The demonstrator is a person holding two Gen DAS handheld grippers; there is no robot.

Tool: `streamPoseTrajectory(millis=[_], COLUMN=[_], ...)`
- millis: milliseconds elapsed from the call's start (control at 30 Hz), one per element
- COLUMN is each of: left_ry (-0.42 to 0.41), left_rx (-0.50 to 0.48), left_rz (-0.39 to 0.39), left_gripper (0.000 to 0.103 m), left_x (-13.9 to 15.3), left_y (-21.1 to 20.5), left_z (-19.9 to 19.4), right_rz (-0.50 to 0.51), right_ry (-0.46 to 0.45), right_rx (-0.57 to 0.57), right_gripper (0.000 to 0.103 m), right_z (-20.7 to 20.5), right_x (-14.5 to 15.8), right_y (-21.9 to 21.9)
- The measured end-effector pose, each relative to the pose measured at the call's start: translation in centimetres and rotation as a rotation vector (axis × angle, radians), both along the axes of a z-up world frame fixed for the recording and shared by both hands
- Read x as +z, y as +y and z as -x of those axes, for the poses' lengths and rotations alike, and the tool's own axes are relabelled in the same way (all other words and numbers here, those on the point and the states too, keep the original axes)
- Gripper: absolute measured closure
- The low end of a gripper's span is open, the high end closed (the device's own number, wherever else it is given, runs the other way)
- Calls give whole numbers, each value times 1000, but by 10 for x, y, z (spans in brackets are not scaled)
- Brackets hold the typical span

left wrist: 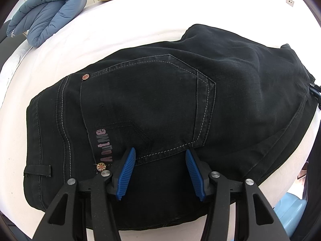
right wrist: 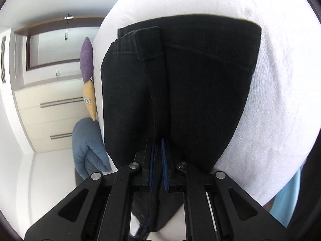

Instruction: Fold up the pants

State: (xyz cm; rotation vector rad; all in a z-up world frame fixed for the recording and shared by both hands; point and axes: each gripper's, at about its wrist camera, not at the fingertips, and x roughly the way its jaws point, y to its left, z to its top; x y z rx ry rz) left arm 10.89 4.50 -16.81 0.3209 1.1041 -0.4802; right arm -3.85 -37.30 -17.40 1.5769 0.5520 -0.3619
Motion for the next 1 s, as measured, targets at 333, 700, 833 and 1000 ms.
streamPoseTrajectory(millis=[333,700,833,1000], left_ry=[-8,-14,-14,-7], left_rx=[0,-3,-3,-22], left_rz=[0,-10,-10,-20], left_gripper=[49,49,49,48], left_x=[0,0,0,1], left_y=[2,0,-1,-2], left_z=[2,4,4,2], right_rz=[148,-12,-33,52], right_ry=[-62,-148,-155,-72], right_rx=[-8,-88,-90,-72], right_gripper=[28,66,99,101], right_z=[16,10,21,39], right_x=[37,2,-7,13], right_y=[7,-6,-11,0])
